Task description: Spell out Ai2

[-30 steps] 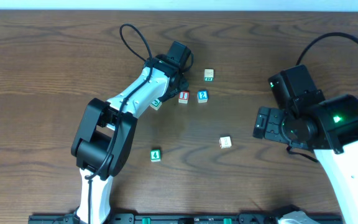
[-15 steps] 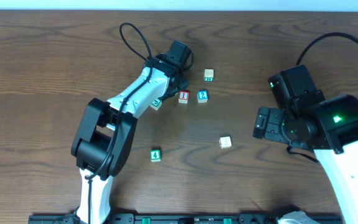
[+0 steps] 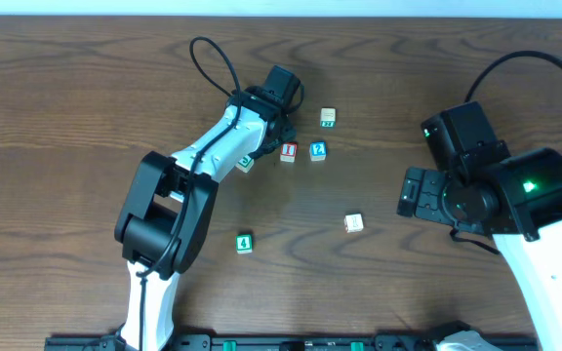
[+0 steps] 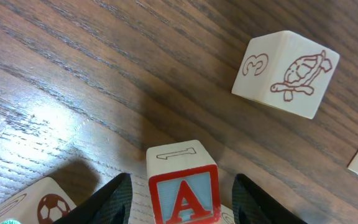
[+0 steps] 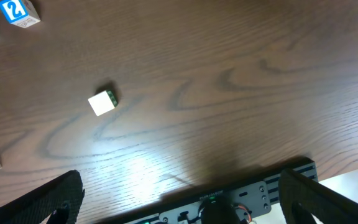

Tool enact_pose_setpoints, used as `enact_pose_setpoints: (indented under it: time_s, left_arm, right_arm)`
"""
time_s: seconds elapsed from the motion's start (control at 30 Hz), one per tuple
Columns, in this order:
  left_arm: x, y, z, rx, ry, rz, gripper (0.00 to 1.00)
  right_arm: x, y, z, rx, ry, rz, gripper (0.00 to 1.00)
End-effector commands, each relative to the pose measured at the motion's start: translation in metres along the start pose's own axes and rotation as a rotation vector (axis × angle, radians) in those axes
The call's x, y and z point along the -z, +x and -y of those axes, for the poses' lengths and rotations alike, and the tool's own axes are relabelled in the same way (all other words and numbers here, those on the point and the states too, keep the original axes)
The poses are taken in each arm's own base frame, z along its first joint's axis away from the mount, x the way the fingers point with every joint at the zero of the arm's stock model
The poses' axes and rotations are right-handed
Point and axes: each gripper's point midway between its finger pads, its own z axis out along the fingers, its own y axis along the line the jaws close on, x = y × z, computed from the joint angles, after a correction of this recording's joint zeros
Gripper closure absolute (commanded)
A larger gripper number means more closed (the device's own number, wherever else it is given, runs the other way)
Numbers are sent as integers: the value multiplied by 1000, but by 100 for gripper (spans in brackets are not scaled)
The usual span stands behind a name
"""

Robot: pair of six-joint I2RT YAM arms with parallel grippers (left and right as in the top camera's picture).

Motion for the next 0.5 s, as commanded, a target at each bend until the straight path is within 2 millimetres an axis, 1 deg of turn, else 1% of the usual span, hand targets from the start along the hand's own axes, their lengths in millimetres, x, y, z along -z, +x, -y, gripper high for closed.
enact_pose_setpoints:
  time_s: [0.0,0.07,0.17,0.2,0.33,0.47]
  left_arm:
    - [-9,-1,-5,-9,-31,13,47]
    - [-11,-1,-5,-9,-33,11,49]
    - [-11,-2,-5,-9,-33,13,63]
    - [-11,-2,-5,-8,-32,14,65]
    - [-11,-2,-5,-26,-32,14,66]
    - [-11,1,-10,-101,-51,-4,66]
  right_arm:
    - [0,0,2,-6,13,11,1]
    - [0,0,2,-6,13,11,1]
    - [0,0,2,-6,14,11,1]
    - [0,0,2,-6,14,12,1]
    - [0,0,2,-6,16,13,1]
    - [0,-1,2,-6,16,14,1]
